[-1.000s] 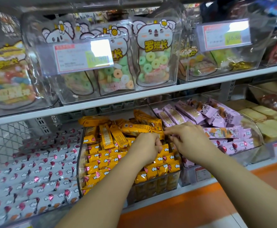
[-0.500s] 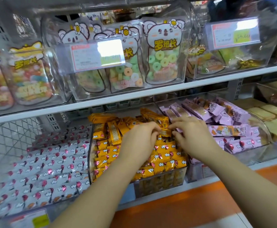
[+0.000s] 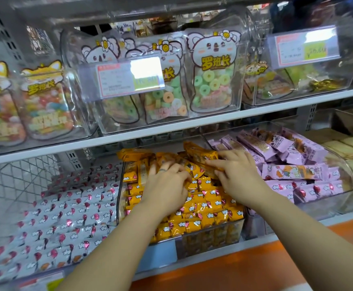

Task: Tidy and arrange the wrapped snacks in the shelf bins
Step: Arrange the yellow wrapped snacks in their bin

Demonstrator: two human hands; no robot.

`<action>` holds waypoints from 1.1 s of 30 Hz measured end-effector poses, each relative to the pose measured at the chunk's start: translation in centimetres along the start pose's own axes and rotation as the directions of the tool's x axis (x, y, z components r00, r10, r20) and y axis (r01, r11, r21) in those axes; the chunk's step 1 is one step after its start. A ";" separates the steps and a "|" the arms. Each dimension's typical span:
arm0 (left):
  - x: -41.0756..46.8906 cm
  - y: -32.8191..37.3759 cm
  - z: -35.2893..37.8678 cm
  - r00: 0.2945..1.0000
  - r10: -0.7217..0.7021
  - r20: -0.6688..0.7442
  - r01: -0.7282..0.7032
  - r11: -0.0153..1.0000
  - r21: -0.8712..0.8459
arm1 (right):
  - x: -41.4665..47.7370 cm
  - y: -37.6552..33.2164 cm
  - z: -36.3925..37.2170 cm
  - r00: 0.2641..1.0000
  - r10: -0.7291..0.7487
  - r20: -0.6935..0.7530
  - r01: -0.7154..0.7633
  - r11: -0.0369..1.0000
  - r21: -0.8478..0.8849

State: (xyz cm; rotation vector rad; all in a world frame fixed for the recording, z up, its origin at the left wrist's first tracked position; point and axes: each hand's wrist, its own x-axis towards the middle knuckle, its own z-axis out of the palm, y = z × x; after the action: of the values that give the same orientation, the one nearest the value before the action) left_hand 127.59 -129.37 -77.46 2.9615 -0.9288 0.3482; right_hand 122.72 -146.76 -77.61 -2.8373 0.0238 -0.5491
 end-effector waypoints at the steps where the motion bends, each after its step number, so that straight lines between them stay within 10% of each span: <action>1: -0.1 -0.2 -0.2 1.000 -0.010 0.003 0.010 1.000 -0.015 | 0.1 0.0 -0.1 0.998 -0.009 -0.057 0.012 0.998 0.062; 11: 0.0 0.6 -1.2 0.997 -0.068 -0.040 0.068 0.998 0.001 | -1.6 0.6 -2.3 0.923 0.271 -0.274 -0.055 0.797 0.601; 18: 0.1 3.0 -1.9 0.992 -0.100 -0.074 0.056 0.890 -0.453 | -3.1 1.6 -2.9 0.924 0.339 -0.177 -0.080 0.625 0.776; 22: 0.4 3.8 -1.8 0.992 -0.122 0.008 0.079 0.585 -0.807 | -3.7 2.1 -3.3 0.940 0.318 -0.128 -0.061 0.523 0.850; 26: 1.1 4.1 -1.2 0.989 -0.130 0.068 0.089 0.159 -0.983 | -4.4 2.4 -3.6 0.990 0.121 -0.071 -0.047 0.764 0.643; 29: 1.5 4.3 -1.0 0.992 -0.080 0.101 0.108 0.085 -0.991 | -4.5 2.5 -3.5 0.999 0.040 -0.034 -0.016 0.848 0.530; 31: 1.8 4.2 -1.1 0.993 -0.092 0.073 0.083 0.106 -0.991 | -4.4 2.6 -3.7 0.996 0.071 -0.053 -0.033 0.855 0.518; 33: 2.5 4.0 -0.9 0.986 -0.161 -0.043 0.033 0.441 -0.897 | -4.1 3.1 -4.1 0.982 0.164 -0.099 -0.085 0.836 0.543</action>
State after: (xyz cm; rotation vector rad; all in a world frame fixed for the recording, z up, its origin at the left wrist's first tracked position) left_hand 127.19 -133.97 -76.21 1.9289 -0.6092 -0.0111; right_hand 117.51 -150.44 -76.21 -2.2267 0.0690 -0.6144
